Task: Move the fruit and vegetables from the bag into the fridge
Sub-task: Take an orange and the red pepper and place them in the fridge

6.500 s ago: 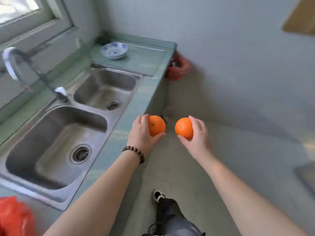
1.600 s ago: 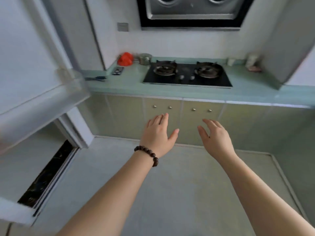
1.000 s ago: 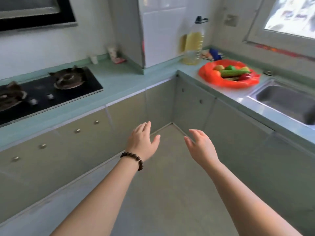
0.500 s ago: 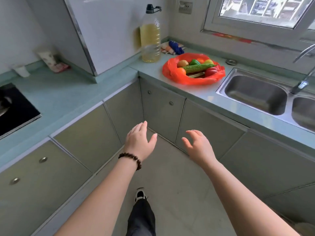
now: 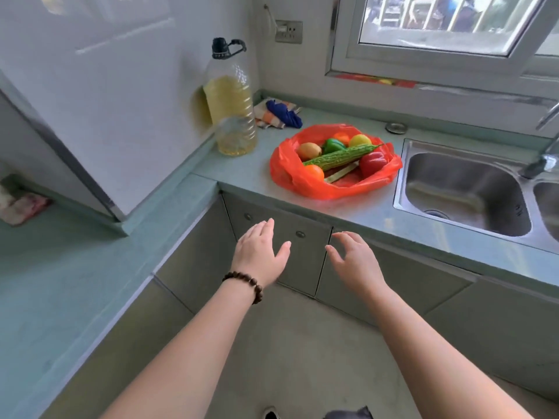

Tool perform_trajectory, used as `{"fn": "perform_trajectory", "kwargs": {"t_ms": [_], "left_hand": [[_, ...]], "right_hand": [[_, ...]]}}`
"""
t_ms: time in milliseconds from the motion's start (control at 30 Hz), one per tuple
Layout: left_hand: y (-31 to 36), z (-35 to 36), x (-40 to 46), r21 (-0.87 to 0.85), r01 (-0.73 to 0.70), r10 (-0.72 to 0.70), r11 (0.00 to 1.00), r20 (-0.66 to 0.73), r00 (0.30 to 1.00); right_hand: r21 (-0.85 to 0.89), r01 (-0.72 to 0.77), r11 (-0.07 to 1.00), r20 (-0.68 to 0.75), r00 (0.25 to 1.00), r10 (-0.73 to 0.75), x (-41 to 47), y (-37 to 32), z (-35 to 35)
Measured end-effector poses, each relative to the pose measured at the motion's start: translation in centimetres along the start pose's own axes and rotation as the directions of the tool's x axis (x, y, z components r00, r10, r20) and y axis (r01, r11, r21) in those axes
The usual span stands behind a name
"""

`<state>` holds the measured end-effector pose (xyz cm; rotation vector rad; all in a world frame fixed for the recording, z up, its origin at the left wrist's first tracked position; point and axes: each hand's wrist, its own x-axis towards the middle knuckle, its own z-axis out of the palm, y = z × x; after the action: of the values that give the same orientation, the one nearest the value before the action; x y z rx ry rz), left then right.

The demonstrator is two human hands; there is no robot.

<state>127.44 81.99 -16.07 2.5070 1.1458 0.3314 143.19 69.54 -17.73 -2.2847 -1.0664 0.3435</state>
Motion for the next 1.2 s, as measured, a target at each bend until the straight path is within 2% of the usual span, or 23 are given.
{"fn": "perform_trajectory", "kwargs": {"t_ms": [167, 400, 567, 700, 967, 1200], "left_hand": [[1.0, 0.6, 7.9, -0.037, -0.089, 0.090, 0.995, 0.041, 0.995], [3.5, 3.5, 18.7, -0.045, -0.189, 0.191, 0.981, 0.043, 0.981], [4.9, 6.1, 25.9, -0.045, -0.191, 0.192, 0.980, 0.013, 0.981], [5.9, 7.9, 30.6, -0.052, -0.188, 0.190, 0.981, 0.042, 0.981], [3.6, 10.6, 33.1, 0.014, -0.093, 0.088, 0.996, 0.210, 0.974], [2.7, 11.7, 32.8, 0.028, -0.098, 0.089, 0.995, 0.232, 0.969]], "right_hand": [[0.002, -0.084, 0.996, -0.045, 0.995, 0.084, 5.3, 1.4, -0.8], [0.012, -0.120, 0.993, -0.094, 0.988, 0.121, 14.6, 5.4, -2.3], [0.033, -0.118, 0.992, -0.169, 0.978, 0.122, 23.0, 8.4, -3.7], [-0.005, -0.101, 0.995, -0.186, 0.978, 0.099, 29.4, 10.7, -4.5], [-0.120, -0.157, 0.980, -0.084, 0.986, 0.147, 35.7, 13.8, -3.5], [-0.116, -0.203, 0.972, -0.152, 0.971, 0.185, 37.2, 14.5, -1.9]]}}
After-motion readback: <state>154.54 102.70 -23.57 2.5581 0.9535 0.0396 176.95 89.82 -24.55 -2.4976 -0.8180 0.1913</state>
